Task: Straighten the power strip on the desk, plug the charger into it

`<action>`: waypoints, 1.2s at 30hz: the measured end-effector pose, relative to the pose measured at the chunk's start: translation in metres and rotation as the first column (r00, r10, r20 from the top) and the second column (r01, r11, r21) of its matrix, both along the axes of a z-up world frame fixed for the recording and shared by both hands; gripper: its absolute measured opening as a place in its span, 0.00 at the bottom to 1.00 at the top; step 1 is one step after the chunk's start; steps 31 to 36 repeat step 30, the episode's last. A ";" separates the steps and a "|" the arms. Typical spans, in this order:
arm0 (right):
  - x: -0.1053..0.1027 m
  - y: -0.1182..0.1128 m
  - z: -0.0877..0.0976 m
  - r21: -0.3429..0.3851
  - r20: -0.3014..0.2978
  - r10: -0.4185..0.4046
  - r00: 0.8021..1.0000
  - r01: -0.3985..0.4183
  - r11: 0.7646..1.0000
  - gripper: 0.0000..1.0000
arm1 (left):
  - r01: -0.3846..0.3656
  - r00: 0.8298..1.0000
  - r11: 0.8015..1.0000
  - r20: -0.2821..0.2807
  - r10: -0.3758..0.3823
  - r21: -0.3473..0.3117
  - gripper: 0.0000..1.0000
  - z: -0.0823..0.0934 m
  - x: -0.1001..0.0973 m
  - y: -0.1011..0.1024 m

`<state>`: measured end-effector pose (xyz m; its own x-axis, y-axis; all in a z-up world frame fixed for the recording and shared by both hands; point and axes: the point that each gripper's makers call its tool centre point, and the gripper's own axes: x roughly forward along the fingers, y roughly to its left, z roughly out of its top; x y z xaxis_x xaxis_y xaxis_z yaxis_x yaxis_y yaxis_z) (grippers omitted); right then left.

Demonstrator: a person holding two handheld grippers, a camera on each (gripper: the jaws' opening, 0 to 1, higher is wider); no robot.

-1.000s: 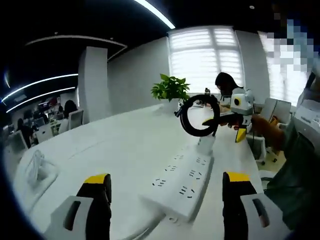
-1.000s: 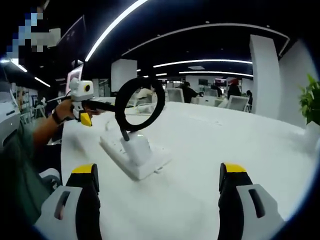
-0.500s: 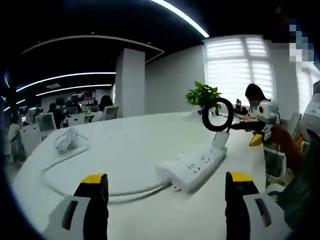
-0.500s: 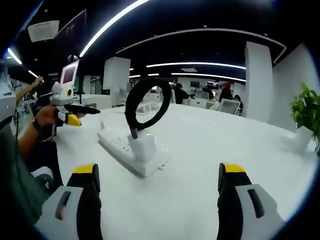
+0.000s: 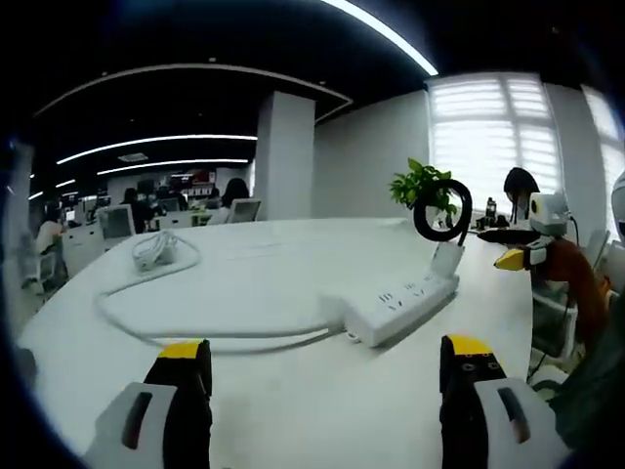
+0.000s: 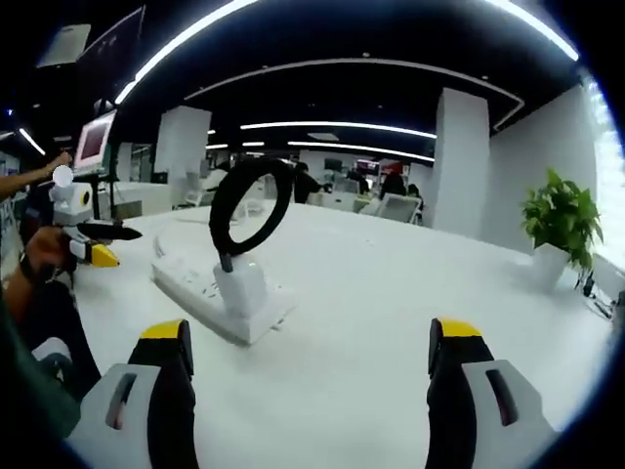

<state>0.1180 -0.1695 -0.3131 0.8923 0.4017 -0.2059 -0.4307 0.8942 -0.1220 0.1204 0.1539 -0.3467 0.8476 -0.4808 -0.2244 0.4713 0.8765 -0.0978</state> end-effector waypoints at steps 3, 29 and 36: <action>-0.003 0.009 0.001 0.035 -0.005 0.032 0.999 -0.032 0.999 1.00 | 0.015 1.000 1.000 0.010 -0.014 -0.021 0.99 0.006 -0.002 -0.004; -0.007 0.014 0.011 0.065 0.024 0.064 0.998 -0.065 0.996 0.98 | 0.036 0.998 0.999 0.044 -0.036 0.000 0.98 0.023 -0.009 -0.019; -0.007 0.014 0.011 0.068 0.023 0.064 0.998 -0.066 0.996 0.97 | 0.038 0.999 0.999 0.040 -0.038 0.001 0.98 0.022 -0.009 -0.020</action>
